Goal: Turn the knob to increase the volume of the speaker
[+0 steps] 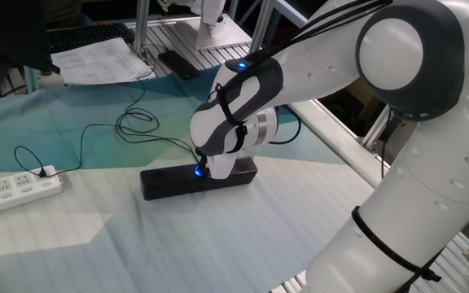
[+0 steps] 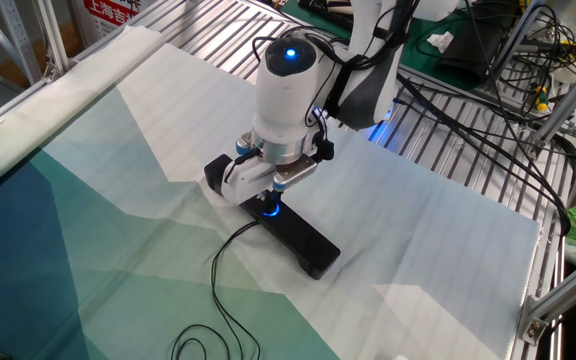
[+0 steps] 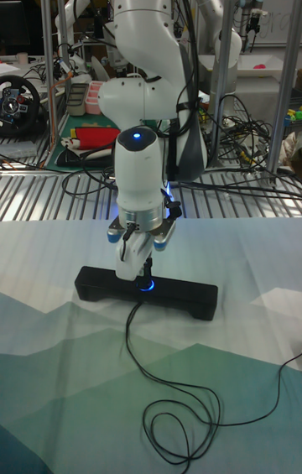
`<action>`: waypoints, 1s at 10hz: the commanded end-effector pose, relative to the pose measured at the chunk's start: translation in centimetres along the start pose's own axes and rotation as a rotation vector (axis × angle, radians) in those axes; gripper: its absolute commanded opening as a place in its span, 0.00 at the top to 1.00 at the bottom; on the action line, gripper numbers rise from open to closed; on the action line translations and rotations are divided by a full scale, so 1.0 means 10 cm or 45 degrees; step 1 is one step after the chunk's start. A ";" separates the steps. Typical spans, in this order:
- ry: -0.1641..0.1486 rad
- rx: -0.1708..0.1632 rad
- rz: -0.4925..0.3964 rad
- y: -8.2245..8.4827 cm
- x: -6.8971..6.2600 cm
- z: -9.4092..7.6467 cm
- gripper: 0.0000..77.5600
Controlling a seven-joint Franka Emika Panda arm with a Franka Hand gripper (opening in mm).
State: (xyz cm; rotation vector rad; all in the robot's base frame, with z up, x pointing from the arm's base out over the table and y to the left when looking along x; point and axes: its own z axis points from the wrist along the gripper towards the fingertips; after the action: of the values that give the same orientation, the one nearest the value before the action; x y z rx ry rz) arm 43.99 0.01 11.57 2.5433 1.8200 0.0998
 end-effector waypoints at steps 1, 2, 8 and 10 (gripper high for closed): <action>0.014 -0.006 0.079 0.04 0.01 -0.02 0.98; 0.028 -0.003 0.095 0.04 0.01 -0.02 0.98; 0.049 -0.028 0.270 0.04 0.01 -0.03 0.98; 0.051 -0.035 0.318 0.04 0.01 -0.03 0.98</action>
State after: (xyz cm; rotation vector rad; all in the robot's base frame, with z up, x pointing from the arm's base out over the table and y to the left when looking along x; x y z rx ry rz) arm 44.27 -0.01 11.70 2.7152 1.5739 0.1516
